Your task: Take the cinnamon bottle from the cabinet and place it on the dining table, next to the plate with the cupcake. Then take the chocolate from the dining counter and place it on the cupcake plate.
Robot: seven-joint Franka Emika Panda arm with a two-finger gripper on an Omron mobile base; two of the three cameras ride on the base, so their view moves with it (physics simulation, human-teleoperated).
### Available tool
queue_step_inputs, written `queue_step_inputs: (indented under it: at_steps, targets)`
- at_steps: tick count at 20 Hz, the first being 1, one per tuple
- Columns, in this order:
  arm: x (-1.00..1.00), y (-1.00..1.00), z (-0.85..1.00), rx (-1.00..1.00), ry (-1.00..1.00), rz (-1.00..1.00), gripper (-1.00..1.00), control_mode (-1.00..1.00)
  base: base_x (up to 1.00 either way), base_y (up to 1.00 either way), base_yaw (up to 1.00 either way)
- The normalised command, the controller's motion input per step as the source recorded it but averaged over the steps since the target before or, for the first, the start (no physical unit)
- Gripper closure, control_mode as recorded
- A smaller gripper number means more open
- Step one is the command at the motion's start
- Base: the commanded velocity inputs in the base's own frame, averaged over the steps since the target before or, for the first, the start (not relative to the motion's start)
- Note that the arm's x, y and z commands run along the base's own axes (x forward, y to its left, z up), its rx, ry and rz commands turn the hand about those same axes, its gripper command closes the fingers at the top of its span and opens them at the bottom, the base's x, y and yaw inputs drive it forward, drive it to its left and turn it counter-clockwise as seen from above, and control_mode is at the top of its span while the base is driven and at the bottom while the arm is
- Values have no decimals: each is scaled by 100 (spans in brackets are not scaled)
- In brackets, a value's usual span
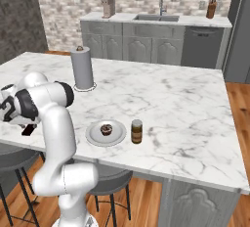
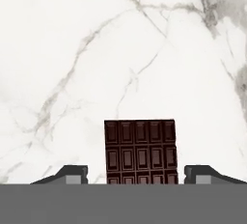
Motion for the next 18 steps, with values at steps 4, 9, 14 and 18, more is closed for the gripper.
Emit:
queue_step_inputs:
  at_steps: [4, 9, 14, 18]
  targets:
    - [-42, -37, -69, 0, -14, 3, -100, -100, 0, 0, 0]
    - [-36, -32, -71, 4, -14, 3, -100, -100, 0, 0, 0]
    - [-19, -25, -69, 20, -4, 0, 100, -100, 0, 0, 0]
    - [-17, -33, -59, 26, 4, 0, 100, -100, 0, 0, 0]
